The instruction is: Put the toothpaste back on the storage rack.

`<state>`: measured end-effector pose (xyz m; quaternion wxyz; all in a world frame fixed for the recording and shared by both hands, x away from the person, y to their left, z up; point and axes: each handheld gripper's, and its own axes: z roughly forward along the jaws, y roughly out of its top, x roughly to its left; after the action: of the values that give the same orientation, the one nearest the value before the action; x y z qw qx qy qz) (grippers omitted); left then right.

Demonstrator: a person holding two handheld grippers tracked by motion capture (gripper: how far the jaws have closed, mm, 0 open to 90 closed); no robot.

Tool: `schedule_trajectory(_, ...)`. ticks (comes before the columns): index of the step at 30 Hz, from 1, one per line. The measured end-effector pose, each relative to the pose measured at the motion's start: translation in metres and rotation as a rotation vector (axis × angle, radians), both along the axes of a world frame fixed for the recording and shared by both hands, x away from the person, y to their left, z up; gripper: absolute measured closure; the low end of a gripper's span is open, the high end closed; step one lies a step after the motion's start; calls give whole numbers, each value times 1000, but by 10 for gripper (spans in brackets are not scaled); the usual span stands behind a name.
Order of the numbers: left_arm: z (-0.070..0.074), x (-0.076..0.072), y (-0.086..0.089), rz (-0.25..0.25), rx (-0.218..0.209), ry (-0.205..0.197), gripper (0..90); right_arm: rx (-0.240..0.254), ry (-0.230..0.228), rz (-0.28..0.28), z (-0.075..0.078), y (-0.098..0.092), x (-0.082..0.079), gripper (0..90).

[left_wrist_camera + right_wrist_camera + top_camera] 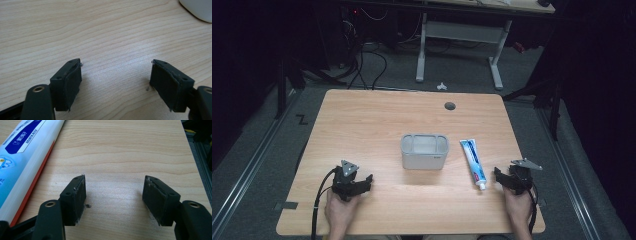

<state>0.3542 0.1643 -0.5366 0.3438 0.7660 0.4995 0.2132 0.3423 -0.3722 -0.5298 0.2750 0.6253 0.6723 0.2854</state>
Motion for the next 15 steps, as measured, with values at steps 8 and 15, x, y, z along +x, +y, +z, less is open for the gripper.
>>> schedule_trajectory(8, 0, 0, 0, 1, -2, -1, 256, -2, 2, 8, 0, 1, -1, 358)
schedule_trajectory(15, 0, 0, 0, 1, -1, -2, 255, -2, 2, 10, 0, 1, -1, 360)
